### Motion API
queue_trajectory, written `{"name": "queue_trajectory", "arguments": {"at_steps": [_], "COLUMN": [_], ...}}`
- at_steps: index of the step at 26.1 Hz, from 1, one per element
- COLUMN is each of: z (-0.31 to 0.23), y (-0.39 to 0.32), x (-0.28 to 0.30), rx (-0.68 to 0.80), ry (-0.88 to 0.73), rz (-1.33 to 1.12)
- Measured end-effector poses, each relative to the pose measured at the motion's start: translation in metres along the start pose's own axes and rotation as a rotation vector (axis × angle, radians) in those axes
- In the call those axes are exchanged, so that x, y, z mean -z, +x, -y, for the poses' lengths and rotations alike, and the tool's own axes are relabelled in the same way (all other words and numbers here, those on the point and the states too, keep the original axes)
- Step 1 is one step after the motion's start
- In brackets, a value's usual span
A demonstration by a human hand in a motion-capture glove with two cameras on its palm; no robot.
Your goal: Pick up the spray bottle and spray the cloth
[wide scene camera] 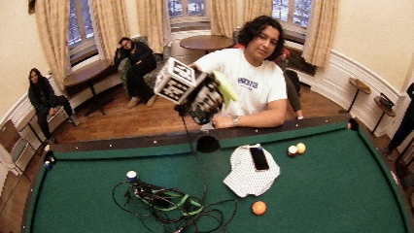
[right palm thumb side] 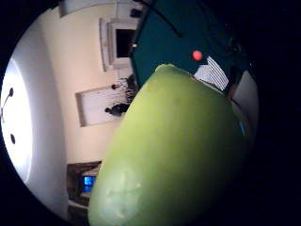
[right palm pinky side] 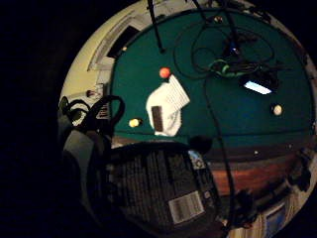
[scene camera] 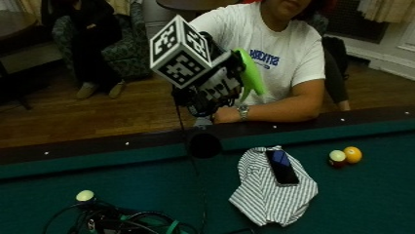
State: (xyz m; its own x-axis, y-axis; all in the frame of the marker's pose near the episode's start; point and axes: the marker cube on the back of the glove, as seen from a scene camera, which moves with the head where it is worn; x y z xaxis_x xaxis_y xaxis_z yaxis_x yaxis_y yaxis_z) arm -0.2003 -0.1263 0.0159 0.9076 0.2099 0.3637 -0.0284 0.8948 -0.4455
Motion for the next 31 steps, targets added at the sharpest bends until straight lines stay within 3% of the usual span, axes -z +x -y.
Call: {"name": "queue_trajectory", "arguments": {"at_steps": [10,14,22,31], "z": [0.033,0.06,0.086,0.093], "y": [0.004,0.014,0.042,0.06], "x": [-0.101,-0.135,-0.214,-0.237], "rx": [-0.186,-0.233,-0.342,-0.366], "ry": [-0.292,-0.325,-0.413,-0.465], "rz": [-0.485,-0.642,-0.75,-0.763]}}
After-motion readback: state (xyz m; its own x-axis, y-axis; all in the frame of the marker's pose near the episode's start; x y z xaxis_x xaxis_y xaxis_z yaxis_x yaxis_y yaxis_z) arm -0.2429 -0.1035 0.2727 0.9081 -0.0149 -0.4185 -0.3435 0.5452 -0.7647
